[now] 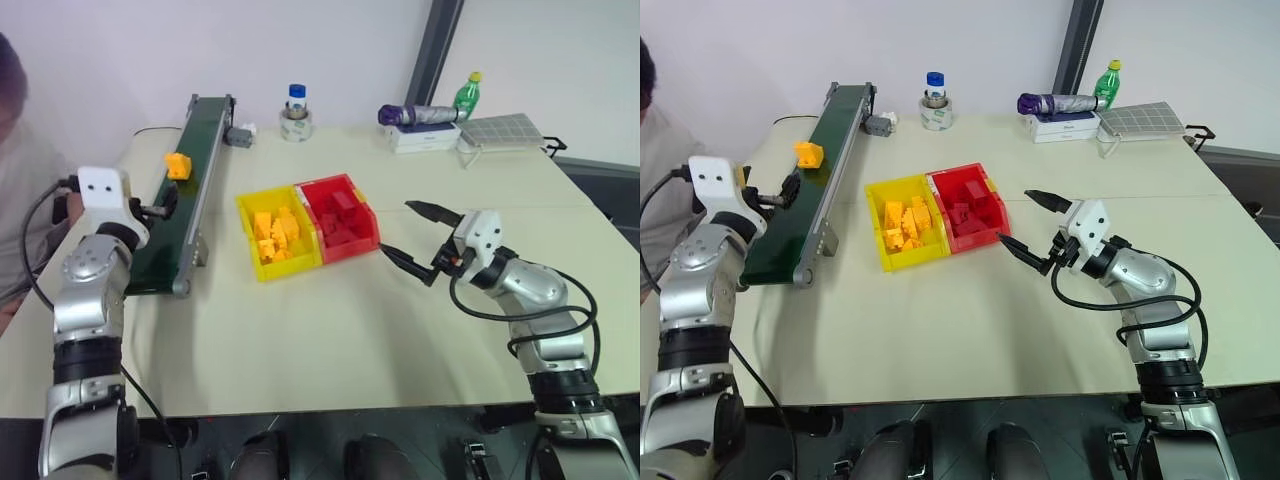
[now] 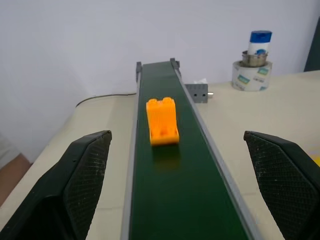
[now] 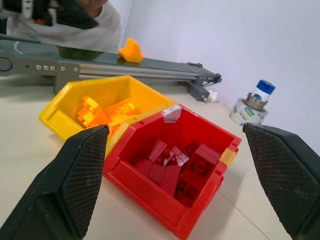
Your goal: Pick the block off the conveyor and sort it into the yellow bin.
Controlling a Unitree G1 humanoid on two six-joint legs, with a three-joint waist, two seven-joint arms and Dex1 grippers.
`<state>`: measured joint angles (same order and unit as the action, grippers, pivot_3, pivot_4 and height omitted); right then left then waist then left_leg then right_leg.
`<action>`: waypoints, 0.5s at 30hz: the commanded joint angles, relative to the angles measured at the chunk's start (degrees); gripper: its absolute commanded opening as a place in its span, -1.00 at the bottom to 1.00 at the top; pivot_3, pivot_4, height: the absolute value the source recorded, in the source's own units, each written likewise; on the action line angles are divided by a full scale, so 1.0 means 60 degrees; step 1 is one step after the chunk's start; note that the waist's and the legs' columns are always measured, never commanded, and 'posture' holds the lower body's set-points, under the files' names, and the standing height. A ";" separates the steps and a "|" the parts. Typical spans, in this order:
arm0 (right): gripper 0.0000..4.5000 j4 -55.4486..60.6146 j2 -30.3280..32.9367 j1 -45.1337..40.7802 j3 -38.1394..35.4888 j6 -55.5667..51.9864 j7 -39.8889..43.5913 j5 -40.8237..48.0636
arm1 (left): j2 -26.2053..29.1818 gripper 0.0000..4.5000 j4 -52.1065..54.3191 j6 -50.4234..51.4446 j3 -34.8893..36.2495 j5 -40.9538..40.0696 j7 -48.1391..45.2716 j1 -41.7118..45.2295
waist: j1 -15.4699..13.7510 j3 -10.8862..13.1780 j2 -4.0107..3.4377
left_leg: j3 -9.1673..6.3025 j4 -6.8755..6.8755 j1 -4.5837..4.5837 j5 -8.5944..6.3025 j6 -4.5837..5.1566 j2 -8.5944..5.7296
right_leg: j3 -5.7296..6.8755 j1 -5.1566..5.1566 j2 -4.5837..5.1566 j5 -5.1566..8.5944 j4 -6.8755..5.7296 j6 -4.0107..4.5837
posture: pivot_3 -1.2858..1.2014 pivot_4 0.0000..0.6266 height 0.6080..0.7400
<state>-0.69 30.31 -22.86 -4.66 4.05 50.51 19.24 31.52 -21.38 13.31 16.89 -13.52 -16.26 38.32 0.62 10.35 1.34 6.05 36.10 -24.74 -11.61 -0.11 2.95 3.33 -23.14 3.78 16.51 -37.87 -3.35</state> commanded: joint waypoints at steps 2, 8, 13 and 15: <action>1.00 0.0375 -0.0011 -0.0043 -0.0063 0.0036 -0.0130 0.0044 | 0.0184 0.99 -0.2158 -0.0623 -0.0427 0.0454 -0.0400 0.1746 | -0.0004 0.0003 0.0004 | -0.0001 0.0001 -0.0001 0.0001 -0.0001 0.0006 | 0.0002 -0.0004 -0.0019 -0.0001 -0.0002 -0.0003 | 0.03 -0.52 1.00; 1.00 0.0718 0.0064 0.0264 -0.0162 -0.0081 -0.0304 0.0087 | 0.0175 0.99 -0.4263 -0.1326 -0.0620 0.0771 -0.0504 0.2868 | 0.0027 0.0003 0.0005 | 0.0013 -0.0005 -0.0003 0.0001 -0.0001 0.0005 | 0.0002 -0.0014 -0.0026 0.0001 -0.0005 -0.0011 | 0.03 -0.52 1.00; 1.00 0.0934 0.0104 0.0430 -0.0198 -0.0175 -0.0402 0.0098 | 0.0163 0.99 -0.5095 -0.1956 -0.0421 0.0824 0.0198 0.3105 | 0.0022 0.0008 0.0013 | 0.0014 0.0006 -0.0003 0.0001 -0.0001 0.0006 | 0.0002 -0.0016 -0.0025 0.0002 -0.0015 -0.0013 | 0.03 -0.52 1.00; 1.00 0.0988 0.0111 0.0452 -0.0239 -0.0217 -0.0457 0.0111 | 0.0276 0.99 -0.5332 -0.2019 -0.0377 0.0902 0.0590 0.2978 | 0.0024 0.0008 0.0014 | 0.0013 0.0010 -0.0003 0.0001 -0.0001 0.0006 | 0.0002 -0.0016 -0.0023 0.0000 -0.0018 -0.0016 | 0.03 -0.52 1.00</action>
<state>2.67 30.36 -20.13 -4.72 2.74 48.39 19.24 31.67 -53.06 2.84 13.10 -8.74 -14.78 55.00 0.76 10.40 1.42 6.12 36.17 -24.76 -11.60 -0.12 2.98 3.34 -23.22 3.65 16.51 -37.98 -3.45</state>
